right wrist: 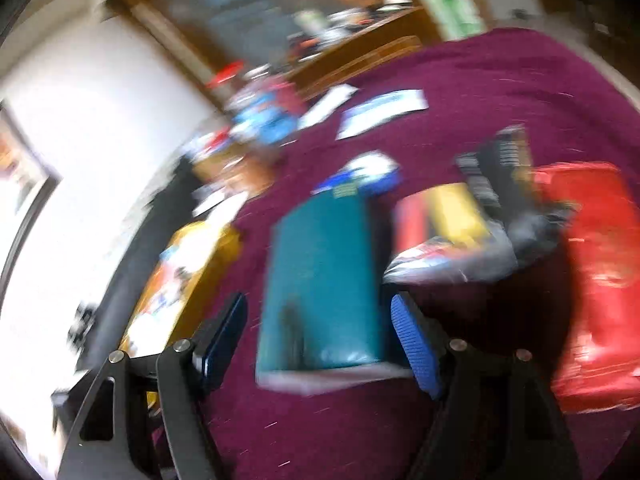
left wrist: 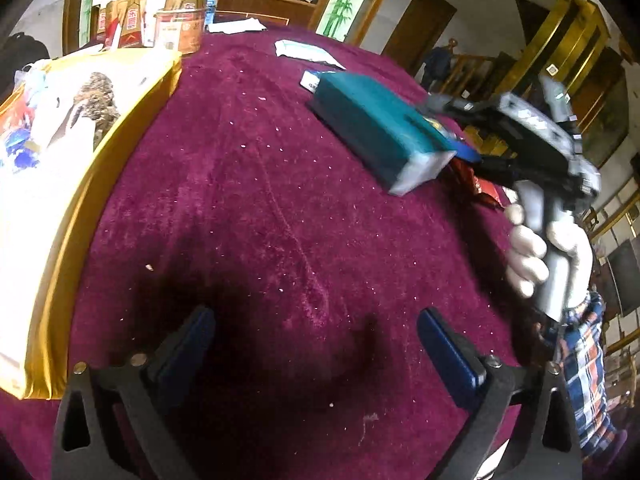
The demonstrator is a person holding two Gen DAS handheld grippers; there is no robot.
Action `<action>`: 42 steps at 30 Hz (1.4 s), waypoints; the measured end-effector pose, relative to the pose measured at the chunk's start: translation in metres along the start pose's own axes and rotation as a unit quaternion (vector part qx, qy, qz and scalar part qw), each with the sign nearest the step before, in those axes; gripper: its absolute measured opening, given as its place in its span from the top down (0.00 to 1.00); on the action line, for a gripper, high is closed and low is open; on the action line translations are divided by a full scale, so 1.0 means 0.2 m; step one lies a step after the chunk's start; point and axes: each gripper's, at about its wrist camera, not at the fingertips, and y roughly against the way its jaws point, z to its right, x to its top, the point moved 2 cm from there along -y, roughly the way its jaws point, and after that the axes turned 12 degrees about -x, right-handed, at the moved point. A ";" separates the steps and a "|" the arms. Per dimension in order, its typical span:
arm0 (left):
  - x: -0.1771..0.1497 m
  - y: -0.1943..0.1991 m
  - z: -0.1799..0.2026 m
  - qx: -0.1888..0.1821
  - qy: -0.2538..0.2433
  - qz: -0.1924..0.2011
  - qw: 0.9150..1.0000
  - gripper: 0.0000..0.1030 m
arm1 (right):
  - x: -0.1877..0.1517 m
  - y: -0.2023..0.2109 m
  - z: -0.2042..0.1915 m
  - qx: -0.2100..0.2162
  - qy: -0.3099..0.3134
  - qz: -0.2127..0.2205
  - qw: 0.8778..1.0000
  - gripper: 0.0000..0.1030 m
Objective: Organize soft objects
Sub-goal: 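Grasp the blue-and-white tissue pack with the left gripper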
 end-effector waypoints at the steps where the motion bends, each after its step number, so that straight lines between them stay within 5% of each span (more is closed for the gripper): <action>1: 0.01 -0.02 -0.01 0.001 -0.002 -0.001 1.000 0.01 | -0.01 0.02 -0.04 -0.015 0.016 0.012 1.000 0.28; 9: -0.01 0.01 -0.04 -0.031 0.009 0.032 0.999 0.01 | 0.06 0.27 0.21 -0.146 -0.065 0.123 0.980 0.27; 13: -0.06 0.04 -0.05 -0.047 -0.001 0.054 0.997 0.01 | 0.07 0.34 0.41 -0.147 -0.132 0.140 0.970 0.26; 16: -0.08 0.00 -0.02 -0.023 -0.032 0.062 0.997 0.01 | 0.08 0.33 0.47 -0.147 -0.154 0.136 0.968 0.26; 21: -0.02 -0.05 0.04 0.011 -0.054 0.015 0.998 0.01 | 0.09 0.29 0.48 -0.151 -0.156 0.127 0.968 0.26; 23: 0.09 -0.03 0.05 -0.031 -0.043 0.016 0.998 0.01 | 0.09 0.28 0.46 -0.154 -0.149 0.122 0.969 0.26; 27: 0.42 0.04 0.10 0.011 -0.082 0.066 0.994 0.01 | 0.10 0.26 0.44 -0.160 -0.138 0.118 0.970 0.26; 31: 0.78 -0.04 0.14 0.019 -0.109 0.074 0.991 0.01 | 0.10 0.23 0.44 -0.150 -0.141 0.104 0.973 0.26; 37: 1.20 -0.46 0.16 0.027 -0.148 0.005 0.989 0.01 | 0.11 0.20 0.44 -0.153 -0.137 0.091 0.974 0.26; 42: 1.34 -0.75 0.18 0.045 -0.182 -0.045 0.981 0.01 | 0.11 0.19 0.45 -0.155 -0.139 0.084 0.974 0.26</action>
